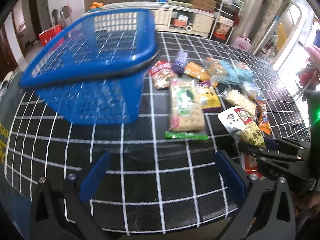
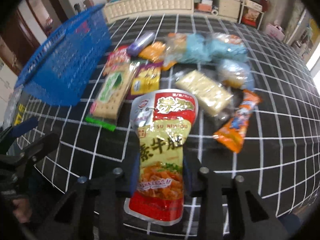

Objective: Organize snacks
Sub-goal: 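Grasp the green-labelled cracker pack with left tool while right tool grasps red-yellow snack bag, then lower cracker pack into blue basket with left tool while right tool drops red-yellow bag in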

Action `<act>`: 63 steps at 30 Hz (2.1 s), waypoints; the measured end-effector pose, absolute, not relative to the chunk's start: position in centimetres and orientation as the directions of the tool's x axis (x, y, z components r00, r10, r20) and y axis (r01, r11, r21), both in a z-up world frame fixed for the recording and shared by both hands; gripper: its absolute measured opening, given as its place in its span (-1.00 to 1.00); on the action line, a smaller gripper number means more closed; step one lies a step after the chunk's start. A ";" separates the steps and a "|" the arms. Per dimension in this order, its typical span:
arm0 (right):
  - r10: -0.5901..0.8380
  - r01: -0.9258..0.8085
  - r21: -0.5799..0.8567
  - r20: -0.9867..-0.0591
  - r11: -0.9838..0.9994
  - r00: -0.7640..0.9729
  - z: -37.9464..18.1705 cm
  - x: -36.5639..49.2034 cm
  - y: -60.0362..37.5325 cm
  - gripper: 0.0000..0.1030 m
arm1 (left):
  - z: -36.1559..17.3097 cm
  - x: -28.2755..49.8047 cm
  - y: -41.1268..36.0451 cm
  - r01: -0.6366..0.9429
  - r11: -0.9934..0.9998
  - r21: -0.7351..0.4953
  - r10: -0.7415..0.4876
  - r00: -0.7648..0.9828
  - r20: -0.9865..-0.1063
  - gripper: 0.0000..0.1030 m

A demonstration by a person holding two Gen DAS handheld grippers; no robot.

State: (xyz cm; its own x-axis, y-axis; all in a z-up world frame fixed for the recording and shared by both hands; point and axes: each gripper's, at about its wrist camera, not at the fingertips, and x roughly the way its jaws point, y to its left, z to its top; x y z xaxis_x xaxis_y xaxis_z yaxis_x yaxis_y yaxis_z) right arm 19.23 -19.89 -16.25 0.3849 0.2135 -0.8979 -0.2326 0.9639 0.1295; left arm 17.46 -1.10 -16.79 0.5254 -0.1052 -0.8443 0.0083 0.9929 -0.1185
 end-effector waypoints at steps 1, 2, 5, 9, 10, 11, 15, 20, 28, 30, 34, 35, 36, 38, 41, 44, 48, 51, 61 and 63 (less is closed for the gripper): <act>0.215 -0.225 0.132 -0.891 0.965 0.399 -15.8 19.4 -20.0 -0.21 | -16.6 17.8 -1.4 0.021 0.993 -0.113 -0.107 0.529 -0.842 1.00; 0.213 -0.214 0.132 -0.883 0.968 0.418 -15.2 19.6 -20.4 -0.21 | -16.2 18.3 -1.9 0.036 0.994 -0.104 -0.107 0.533 -0.839 1.00; 0.209 -0.193 0.135 -0.869 0.972 0.449 -14.5 20.2 -20.9 -0.21 | -15.8 19.6 -3.3 0.062 0.995 -0.077 -0.098 0.542 -0.835 1.00; 0.204 -0.170 0.140 -0.864 0.975 0.461 -14.1 20.8 -21.3 -0.21 | -15.8 21.4 -5.6 0.108 0.993 -0.040 -0.093 0.543 -0.834 1.00; 0.203 -0.165 0.141 -0.863 0.976 0.462 -14.3 21.1 -21.3 -0.20 | -15.9 21.7 -6.0 0.116 0.993 -0.033 -0.091 0.543 -0.835 1.00; 0.204 -0.159 0.146 -0.862 0.976 0.464 -14.7 21.4 -21.3 -0.20 | -16.0 22.1 -6.4 0.123 0.992 -0.025 -0.088 0.541 -0.837 1.00; 0.204 -0.133 0.160 -0.861 0.978 0.467 -15.3 22.7 -22.0 -0.20 | -17.0 23.9 -7.6 0.151 0.988 0.000 -0.080 0.525 -0.847 1.00; 0.194 -0.118 0.157 -0.875 0.980 0.443 -16.5 23.7 -22.3 -0.20 | -18.9 26.4 -8.0 0.154 0.988 0.018 -0.061 0.491 -0.869 1.00; 0.206 -0.126 0.168 -0.880 0.978 0.427 -17.8 24.5 -22.2 -0.20 | -21.8 29.4 -8.5 0.142 0.987 0.075 0.002 0.457 -0.889 0.99; 0.208 -0.127 0.170 -0.882 0.977 0.423 -18.0 24.5 -22.3 -0.20 | -22.5 29.8 -8.8 0.142 0.987 0.073 0.003 0.442 -0.897 0.83; 0.213 -0.126 0.175 -0.882 0.976 0.421 -18.1 24.5 -22.4 -0.20 | -23.8 30.5 -8.8 0.127 0.991 0.041 -0.015 0.407 -0.913 0.55; 0.214 -0.125 0.177 -0.882 0.976 0.421 -18.0 24.4 -22.5 -0.20 | -23.9 30.7 -8.6 0.120 0.993 0.012 -0.038 0.404 -0.914 0.48; 0.213 -0.124 0.177 -0.881 0.976 0.422 -18.0 24.4 -22.6 -0.20 | -23.9 30.7 -8.5 0.117 0.993 -0.004 -0.051 0.398 -0.916 0.40; 0.213 -0.122 0.178 -0.880 0.976 0.424 -17.7 24.2 -22.6 -0.20 | -23.7 30.7 -8.5 0.112 0.994 -0.008 -0.053 0.400 -0.915 0.19; 0.207 -0.126 0.168 -0.877 0.978 0.433 -17.0 23.8 -22.4 -0.20 | -23.4 30.2 -8.7 0.108 0.994 -0.005 -0.048 0.394 -0.918 0.04; 0.200 -0.129 0.159 -0.870 0.979 0.450 -15.9 23.1 -22.3 -0.20 | -23.0 29.1 -8.5 0.102 0.994 -0.028 -0.066 0.399 -0.915 0.03; 0.207 -0.127 0.166 -0.855 0.978 0.476 -13.8 22.1 -22.2 -0.20 | -21.1 27.3 -8.7 0.107 0.994 -0.015 -0.062 0.445 -0.893 0.03; 0.204 -0.139 0.154 -0.839 0.978 0.505 -12.0 21.2 -21.7 -0.20 | -18.9 26.1 -8.5 0.115 0.993 -0.023 -0.076 0.484 -0.872 0.03; 0.235 -0.197 0.145 -0.771 0.970 0.592 -5.9 18.5 -18.1 -0.20 | -11.6 22.2 -5.7 0.124 0.992 -0.038 -0.105 0.601 -0.792 0.03; 0.247 -0.212 0.147 -0.763 0.966 0.597 -5.3 18.4 -17.2 -0.20 | -10.0 21.3 -4.4 0.115 0.993 -0.041 -0.104 0.625 -0.774 0.03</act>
State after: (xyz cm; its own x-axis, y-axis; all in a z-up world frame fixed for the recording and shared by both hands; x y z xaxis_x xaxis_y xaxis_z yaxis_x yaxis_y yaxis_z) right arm 18.37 -17.17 -5.32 0.5970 0.2470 -0.7633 -0.2117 0.9662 0.1471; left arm 21.28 -4.44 -10.02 0.6250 -0.1039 -0.7737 0.1148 0.9926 -0.0406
